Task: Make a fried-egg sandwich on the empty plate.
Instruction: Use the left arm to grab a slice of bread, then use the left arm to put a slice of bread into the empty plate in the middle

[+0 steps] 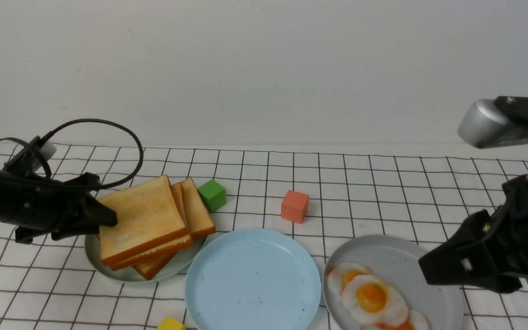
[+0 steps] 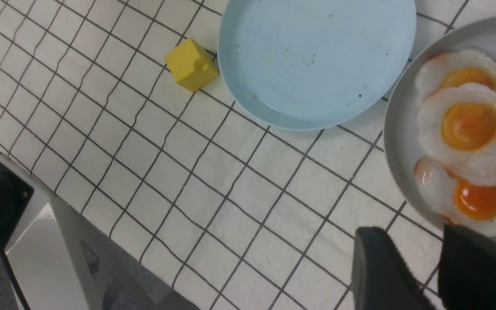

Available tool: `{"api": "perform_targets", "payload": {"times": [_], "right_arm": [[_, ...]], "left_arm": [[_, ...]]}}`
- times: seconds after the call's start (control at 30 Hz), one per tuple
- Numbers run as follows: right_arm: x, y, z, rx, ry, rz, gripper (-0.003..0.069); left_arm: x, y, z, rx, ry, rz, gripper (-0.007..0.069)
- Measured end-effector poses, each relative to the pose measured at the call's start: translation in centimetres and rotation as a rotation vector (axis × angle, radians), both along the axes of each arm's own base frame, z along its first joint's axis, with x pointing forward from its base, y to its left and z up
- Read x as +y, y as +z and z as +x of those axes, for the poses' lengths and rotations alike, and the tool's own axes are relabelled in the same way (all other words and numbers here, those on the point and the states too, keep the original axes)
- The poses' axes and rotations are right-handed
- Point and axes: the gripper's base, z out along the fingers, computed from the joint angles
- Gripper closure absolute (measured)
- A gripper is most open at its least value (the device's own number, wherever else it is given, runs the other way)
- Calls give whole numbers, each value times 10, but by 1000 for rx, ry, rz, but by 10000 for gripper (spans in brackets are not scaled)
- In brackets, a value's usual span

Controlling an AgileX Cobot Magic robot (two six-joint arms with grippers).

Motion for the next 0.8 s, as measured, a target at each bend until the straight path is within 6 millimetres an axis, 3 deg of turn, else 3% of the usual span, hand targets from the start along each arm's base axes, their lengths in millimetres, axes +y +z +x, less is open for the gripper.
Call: {"api": "perform_targets", "payload": {"times": [0.37,0.43,0.57,0.63,0.67,0.7,0.8], "right_arm": [[0,0,0,1,1,-3,418],[0,0,0,-1,1,-7,418],[-2,-1,1,-21,-3,-24,418],[-2,0,3,-33,-7,-30,418],[-2,0,3,-33,-7,-30,418],[-2,0,3,-39,-9,-32,418],[-2,0,4,-49,-14,-29,418]], "left_arm": [[-7,40,-9,-85,-86,4,505],[-23,48,-12,-91,-155,-34,505],[-78,51,-20,-73,-340,-78,512],[-103,47,-24,-51,-397,-84,514],[-105,46,-24,-47,-400,-84,514],[-125,40,-26,-35,-426,-73,514],[-143,27,-25,-20,-427,-33,514]]}}
